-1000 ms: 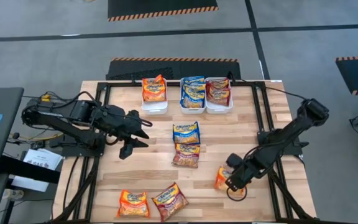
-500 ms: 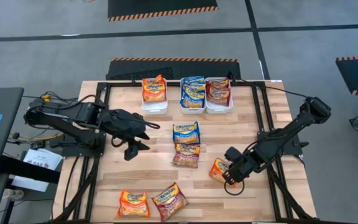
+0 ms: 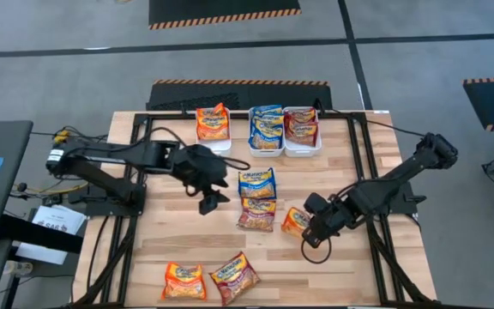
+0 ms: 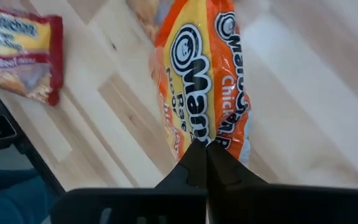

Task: Sort Maruchan noodles
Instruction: Put the right orange noodle soup pack into the left white bin

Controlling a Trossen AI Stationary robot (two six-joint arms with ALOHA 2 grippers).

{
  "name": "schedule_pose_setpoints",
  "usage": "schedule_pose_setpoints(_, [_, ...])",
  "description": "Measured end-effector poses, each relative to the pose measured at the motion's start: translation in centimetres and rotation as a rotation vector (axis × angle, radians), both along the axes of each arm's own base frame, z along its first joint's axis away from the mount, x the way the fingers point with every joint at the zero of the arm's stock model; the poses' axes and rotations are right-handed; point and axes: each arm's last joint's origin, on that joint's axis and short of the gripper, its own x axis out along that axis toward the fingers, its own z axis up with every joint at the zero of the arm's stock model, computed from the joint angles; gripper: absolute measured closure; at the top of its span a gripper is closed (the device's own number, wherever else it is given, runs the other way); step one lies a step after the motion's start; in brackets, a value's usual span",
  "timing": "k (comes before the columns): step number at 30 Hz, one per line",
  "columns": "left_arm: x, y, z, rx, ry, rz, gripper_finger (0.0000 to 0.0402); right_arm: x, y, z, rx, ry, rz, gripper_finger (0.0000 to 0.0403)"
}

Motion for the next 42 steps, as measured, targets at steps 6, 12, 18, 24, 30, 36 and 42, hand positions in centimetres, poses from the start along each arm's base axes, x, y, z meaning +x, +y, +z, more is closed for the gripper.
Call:
schedule_pose_setpoints(6, [2.4,0.3,-1.4,-0.041,-0.022,-0.1,0.0175,0.8,-0.4,2.3,-0.028,-0.067,0.028,0.0398])
schedule_pose_setpoints(12, [3.6,0.7,-2.0,-0.092,-0.059,-0.167,0.0175,1.5,-0.8,4.8,-0.081,-0.159,0.041,0.0398])
schedule_pose_setpoints(18, [4.6,1.5,-1.4,-0.105,-0.167,-0.16,0.0175,2.4,-1.8,7.2,-0.128,-0.244,0.061,0.0398])
schedule_pose_setpoints(24, [4.8,2.3,-1.1,-0.122,-0.197,-0.128,0.0175,2.9,-2.8,9.2,-0.17,-0.303,0.093,0.0398])
schedule_pose_setpoints(30, [4.9,2.6,-0.9,-0.144,-0.222,-0.101,0.0175,3.5,-4.2,10.7,-0.212,-0.351,0.108,0.0398])
schedule_pose_setpoints(36, [5.1,2.8,-0.5,-0.133,-0.266,-0.076,0.0175,4.1,-5.2,11.5,-0.233,-0.397,0.124,0.0398])
schedule_pose_setpoints(42, [5.1,3.3,-0.5,-0.122,-0.271,-0.042,0.0175,4.2,-5.6,11.8,-0.235,-0.406,0.127,0.0398])
